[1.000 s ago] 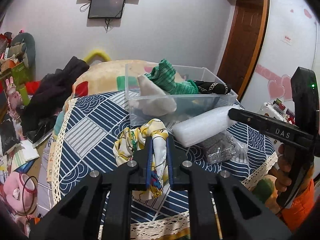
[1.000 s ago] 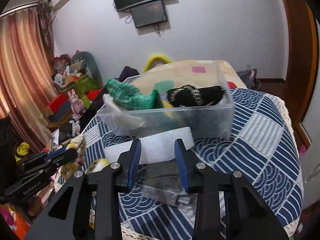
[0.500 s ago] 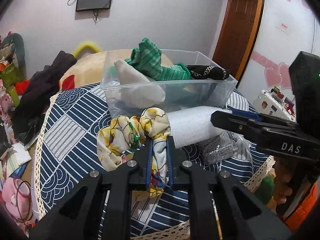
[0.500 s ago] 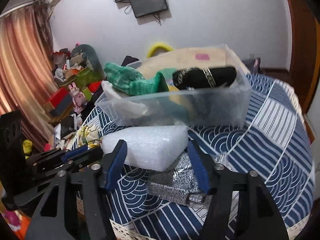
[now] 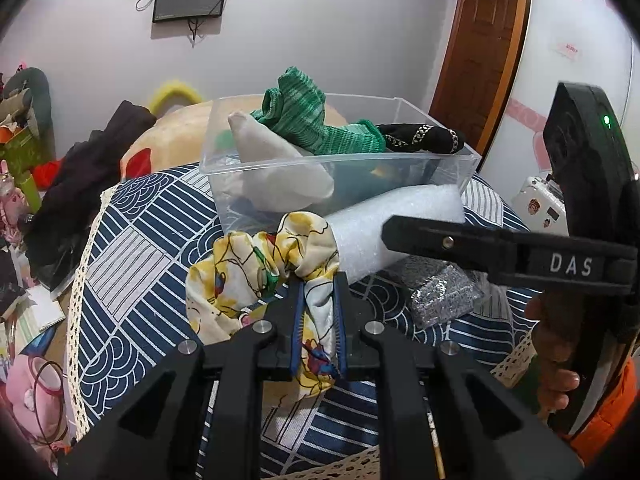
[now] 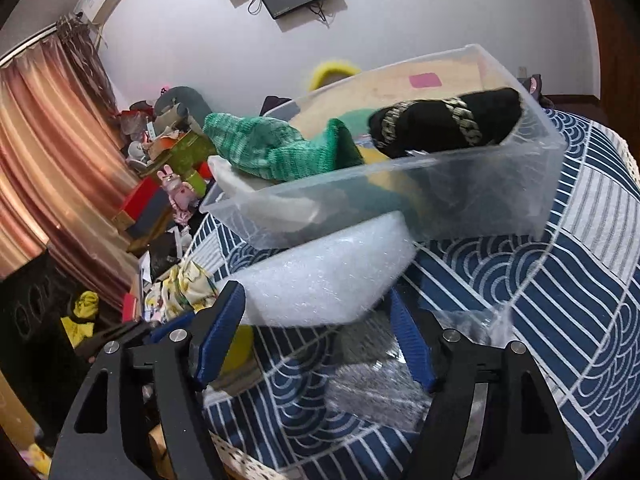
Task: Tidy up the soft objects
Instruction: 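Grasp the floral scrunchie with the left tool while the right tool grasps the white foam block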
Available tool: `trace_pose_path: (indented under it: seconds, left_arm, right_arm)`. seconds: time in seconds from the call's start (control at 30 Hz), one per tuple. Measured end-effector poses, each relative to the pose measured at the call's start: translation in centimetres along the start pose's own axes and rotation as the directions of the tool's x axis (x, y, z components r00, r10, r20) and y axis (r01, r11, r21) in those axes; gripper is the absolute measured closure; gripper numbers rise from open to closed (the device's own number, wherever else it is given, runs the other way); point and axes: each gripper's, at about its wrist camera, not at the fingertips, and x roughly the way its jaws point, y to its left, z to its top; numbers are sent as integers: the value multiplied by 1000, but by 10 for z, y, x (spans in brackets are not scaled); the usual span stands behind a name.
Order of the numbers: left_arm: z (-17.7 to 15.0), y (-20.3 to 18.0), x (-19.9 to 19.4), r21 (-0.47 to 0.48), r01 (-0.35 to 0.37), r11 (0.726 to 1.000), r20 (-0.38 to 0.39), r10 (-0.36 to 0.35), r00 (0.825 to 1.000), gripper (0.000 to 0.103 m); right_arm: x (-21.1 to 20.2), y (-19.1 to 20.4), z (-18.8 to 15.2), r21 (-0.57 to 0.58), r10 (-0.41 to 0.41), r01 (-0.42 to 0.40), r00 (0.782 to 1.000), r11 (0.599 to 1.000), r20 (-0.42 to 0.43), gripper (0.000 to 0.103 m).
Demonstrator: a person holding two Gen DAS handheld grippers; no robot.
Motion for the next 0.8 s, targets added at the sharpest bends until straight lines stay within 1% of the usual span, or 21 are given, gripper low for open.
trace_pose_path:
  seconds: [0.07, 0.13, 0.23, 0.33, 0.43, 0.5, 0.57, 0.6, 0.67, 0.8]
  left_arm:
    - [0, 1, 0, -2, 0, 1000, 3, 0, 1000, 91]
    - [0, 1, 0, -4, 4, 1000, 3, -4, 1000, 91]
    - [-2, 1, 2, -3, 7, 1000, 1, -7, 1000, 91]
    - [-3, -1, 2, 4, 14, 1000, -3, -14, 1000, 91]
    - [-5, -3, 4, 9, 26, 1000, -16, -25, 1000, 91]
    - [-5, -3, 3, 13, 17, 1000, -17, -17, 1000, 91]
    - [-4, -4, -2, 17, 0, 1000, -3, 0, 1000, 91]
    - [-4, -4, -4, 18, -6, 1000, 4, 6, 1000, 91]
    - [-2, -2, -12, 14, -9, 1000, 26, 8, 1000, 91]
    - [3, 2, -24, 1, -11, 1000, 56, 11, 998, 91]
  right_arm:
    - [2, 5, 1, 5, -15, 15, 1000, 1000, 4, 27]
    - [4, 7, 2, 20, -30, 30, 999, 999, 15, 26]
    - [6, 2, 3, 74, -18, 16, 1000, 997, 14, 25]
    - [10, -8, 1, 154, 8, -9, 1000, 988, 4, 25]
    - [10, -14, -2, 182, 5, -6, 1000, 983, 4, 34]
    - [6, -17, -5, 189, 12, -13, 1000, 982, 6, 39]
    - [1, -16, -7, 172, -1, 0, 1000, 985, 10, 48]
    - [-2, -15, -8, 161, -7, 5, 1000, 987, 13, 50]
    - [-8, -14, -10, 149, -13, 11, 1000, 989, 18, 57]
    - [-23, -14, -16, 115, -36, 32, 999, 993, 31, 63]
